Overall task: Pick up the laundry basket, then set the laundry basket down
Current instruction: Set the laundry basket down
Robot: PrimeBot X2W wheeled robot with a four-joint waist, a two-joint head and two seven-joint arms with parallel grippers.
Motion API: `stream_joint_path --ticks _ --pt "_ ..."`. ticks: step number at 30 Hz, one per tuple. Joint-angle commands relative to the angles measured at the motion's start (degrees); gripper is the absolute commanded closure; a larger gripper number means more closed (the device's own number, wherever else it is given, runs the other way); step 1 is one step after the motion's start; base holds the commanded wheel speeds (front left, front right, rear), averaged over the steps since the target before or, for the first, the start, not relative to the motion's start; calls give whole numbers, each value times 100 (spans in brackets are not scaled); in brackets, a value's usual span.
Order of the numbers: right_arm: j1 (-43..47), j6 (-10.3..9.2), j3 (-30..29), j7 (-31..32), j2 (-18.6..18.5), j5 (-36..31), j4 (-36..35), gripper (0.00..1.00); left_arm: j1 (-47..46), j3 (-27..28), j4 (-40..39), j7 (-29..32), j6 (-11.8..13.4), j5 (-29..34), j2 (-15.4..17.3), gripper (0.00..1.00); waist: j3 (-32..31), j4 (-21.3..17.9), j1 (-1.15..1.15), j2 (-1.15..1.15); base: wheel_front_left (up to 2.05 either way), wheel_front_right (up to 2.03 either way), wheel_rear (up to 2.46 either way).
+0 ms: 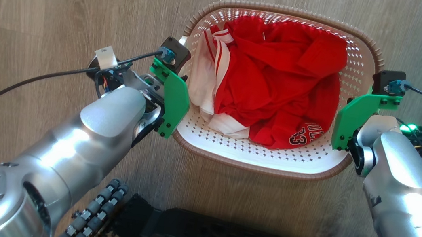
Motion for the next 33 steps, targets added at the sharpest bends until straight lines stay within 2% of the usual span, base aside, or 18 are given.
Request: stream_joint_path --ticks 1,16,17,18,19,20,25,33 --pt "114 65 272 -60 250 -74 -40 100 -101 -33 -323 -31 -184 53 -92 100 19 -4 0 0 0 0 0" --pt "-124 65 192 -227 251 -258 420 100 1 -36 -347 139 -144 -20 -93 100 67 45 0 0 0 0 0" --pt "-141 65 149 -238 251 -305 466 100 13 -36 -320 166 -82 -96 -93 82 65 46 0 0 0 0 0" --pt "-161 65 99 -258 251 -378 515 59 21 -36 -305 218 -44 -104 -93 36 64 43 0 0 0 0 0" --pt "-175 65 46 -258 251 -460 577 4 24 -36 -299 261 -5 -101 -93 0 63 43 0 0 0 0 0" --pt "-182 65 -1 -237 251 -525 641 0 23 -36 -306 264 39 -114 -93 0 61 47 0 0 0 0 0" --pt "-211 65 -184 -292 251 -695 776 0 12 -36 -284 320 174 -118 -93 0 43 59 0 0 0 0 0" --pt "-213 65 -300 -262 251 -808 913 0 40 -36 -247 370 213 -80 -93 0 -20 67 0 0 0 0 0"
